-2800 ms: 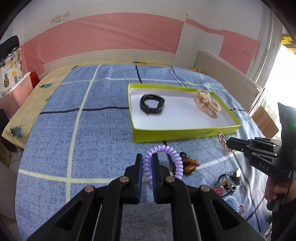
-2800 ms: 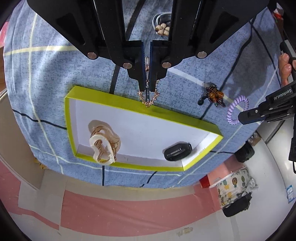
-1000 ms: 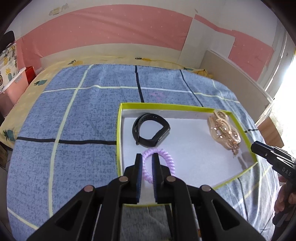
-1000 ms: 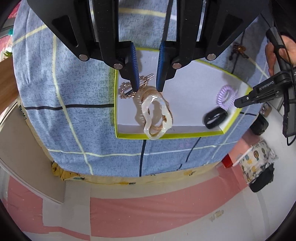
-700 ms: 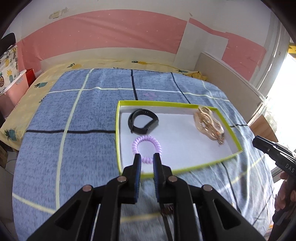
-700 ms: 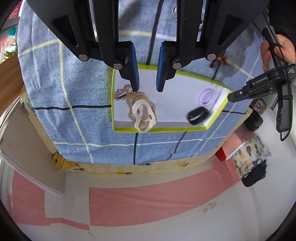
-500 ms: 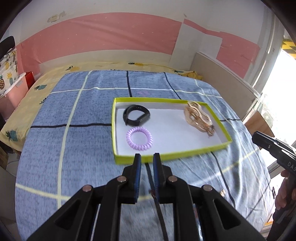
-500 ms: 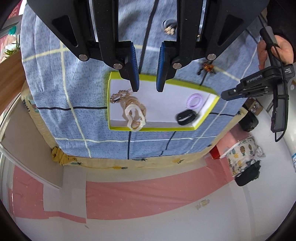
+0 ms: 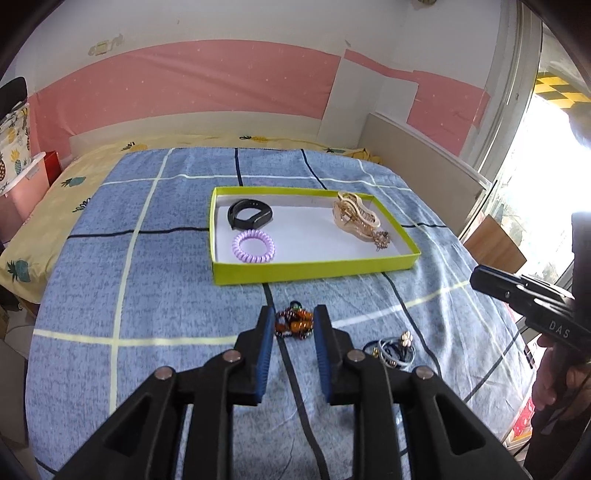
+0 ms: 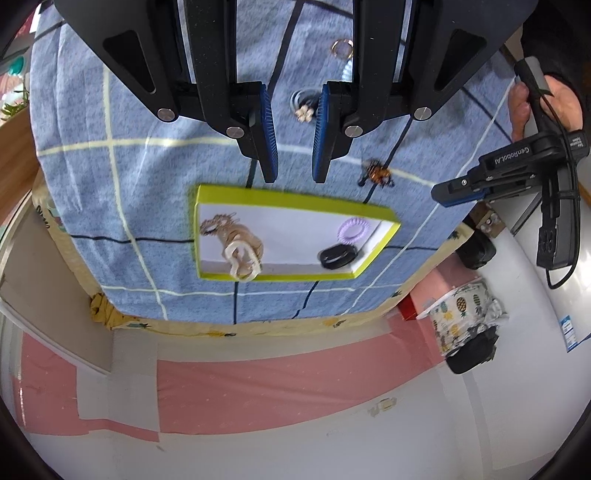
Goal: Organize jewelry
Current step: 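Move left tool to the amber bead bracelet while right tool approaches the grey flower cord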
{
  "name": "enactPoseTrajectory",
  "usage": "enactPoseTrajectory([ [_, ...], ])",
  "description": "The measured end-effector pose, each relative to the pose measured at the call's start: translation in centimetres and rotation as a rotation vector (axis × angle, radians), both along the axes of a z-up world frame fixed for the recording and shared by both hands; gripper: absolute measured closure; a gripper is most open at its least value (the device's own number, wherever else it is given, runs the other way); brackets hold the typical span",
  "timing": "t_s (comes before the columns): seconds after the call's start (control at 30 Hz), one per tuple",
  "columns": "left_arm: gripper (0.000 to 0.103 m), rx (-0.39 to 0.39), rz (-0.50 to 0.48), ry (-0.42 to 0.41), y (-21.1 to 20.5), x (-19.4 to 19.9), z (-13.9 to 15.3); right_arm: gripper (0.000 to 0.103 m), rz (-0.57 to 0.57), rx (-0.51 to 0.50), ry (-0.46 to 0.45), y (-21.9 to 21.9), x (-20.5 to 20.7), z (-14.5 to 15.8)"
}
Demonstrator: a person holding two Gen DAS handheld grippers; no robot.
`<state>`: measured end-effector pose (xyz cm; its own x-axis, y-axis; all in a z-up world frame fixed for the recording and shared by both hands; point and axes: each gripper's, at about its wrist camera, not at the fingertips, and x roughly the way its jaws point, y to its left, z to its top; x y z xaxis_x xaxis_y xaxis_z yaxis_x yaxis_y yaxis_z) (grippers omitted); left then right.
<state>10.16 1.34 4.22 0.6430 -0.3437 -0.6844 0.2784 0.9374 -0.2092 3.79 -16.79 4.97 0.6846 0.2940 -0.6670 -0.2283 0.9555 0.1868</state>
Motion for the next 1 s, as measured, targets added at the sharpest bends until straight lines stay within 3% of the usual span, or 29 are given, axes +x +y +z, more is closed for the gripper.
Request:
enactPoseTrajectory([
  [0.17, 0.073, -0.004, 0.004, 0.013, 0.4, 0.0, -0.8, 0.081, 0.023, -0.001, 0.023, 0.5, -0.4, -1.3],
  [0.23, 0.071, -0.007, 0.002, 0.020, 0.5, 0.0, -1.3, 0.068, 0.033, 0.003, 0.030, 0.5, -0.5, -1.8],
  [0.3, 0.067, -0.009, -0.003, 0.026, 0.5, -0.1, -1.6, 0.063, 0.046, 0.006, 0.038, 0.7, -0.6, -2.3],
  [0.63, 0.065, 0.009, -0.041, 0.074, 0.0, 2.2, -3.7, 0.063, 0.087, -0.026, 0.108, 1.8, 0.2, -5.2],
  [1.0, 0.064, 0.000, -0.085, 0.068, -1.1, 3.6, -4.1, 0.064, 0.079, -0.051, 0.175, 1.9, 2.0, -7.9],
])
